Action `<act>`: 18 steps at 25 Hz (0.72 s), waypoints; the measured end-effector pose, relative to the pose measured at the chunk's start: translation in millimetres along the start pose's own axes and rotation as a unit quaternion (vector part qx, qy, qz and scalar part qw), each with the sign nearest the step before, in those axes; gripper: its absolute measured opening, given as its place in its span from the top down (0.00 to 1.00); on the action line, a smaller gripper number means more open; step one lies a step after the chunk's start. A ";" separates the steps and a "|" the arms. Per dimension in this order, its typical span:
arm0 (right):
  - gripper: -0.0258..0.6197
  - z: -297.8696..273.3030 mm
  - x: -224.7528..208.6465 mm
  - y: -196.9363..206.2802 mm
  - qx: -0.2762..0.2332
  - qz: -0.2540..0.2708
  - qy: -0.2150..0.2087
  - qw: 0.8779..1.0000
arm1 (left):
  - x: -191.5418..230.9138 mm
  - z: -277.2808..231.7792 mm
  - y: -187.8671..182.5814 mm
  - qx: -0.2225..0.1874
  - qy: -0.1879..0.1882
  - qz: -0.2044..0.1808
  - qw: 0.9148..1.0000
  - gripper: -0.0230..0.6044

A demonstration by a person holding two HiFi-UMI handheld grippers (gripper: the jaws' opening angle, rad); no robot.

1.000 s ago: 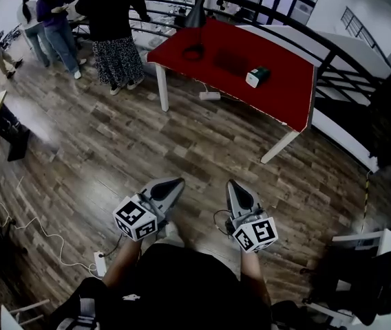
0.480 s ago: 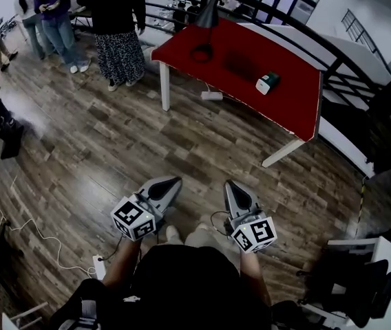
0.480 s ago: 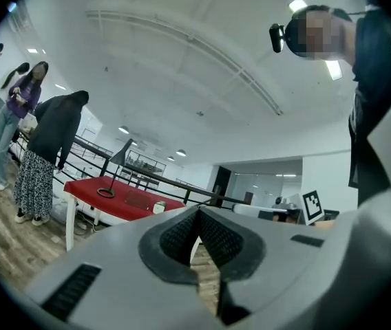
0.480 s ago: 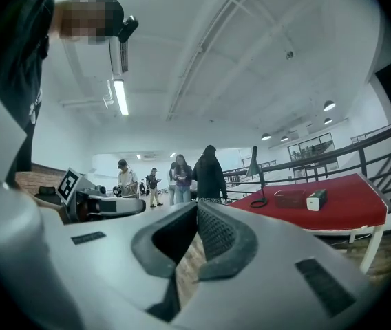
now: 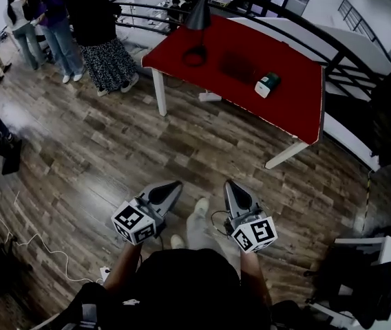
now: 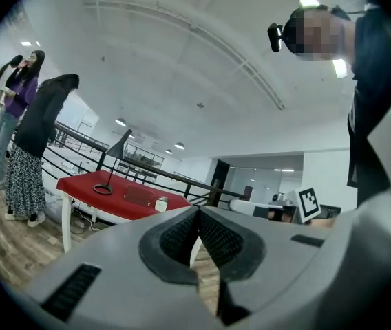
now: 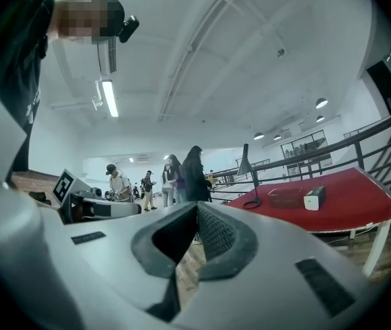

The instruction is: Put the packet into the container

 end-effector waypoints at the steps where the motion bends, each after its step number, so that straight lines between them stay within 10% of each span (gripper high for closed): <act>1: 0.93 -9.0 -9.0 -0.7 -0.001 -0.004 0.001 1.000 | 7.1 -9.4 -2.8 0.003 0.001 -0.001 1.000 0.95; 18: 0.93 -136.3 -180.9 -54.4 -0.032 0.000 0.019 0.999 | 115.9 -203.4 -75.9 0.017 0.024 -0.031 0.999 0.95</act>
Point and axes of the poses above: the fingertips, and each gripper's own axes: z backward along the fingers, x to its left, y out of its underside, the point moved 9 cm from there along z, backward along the fingers, and after that the axes turned 3 degrees about y, right-handed, at the moved point
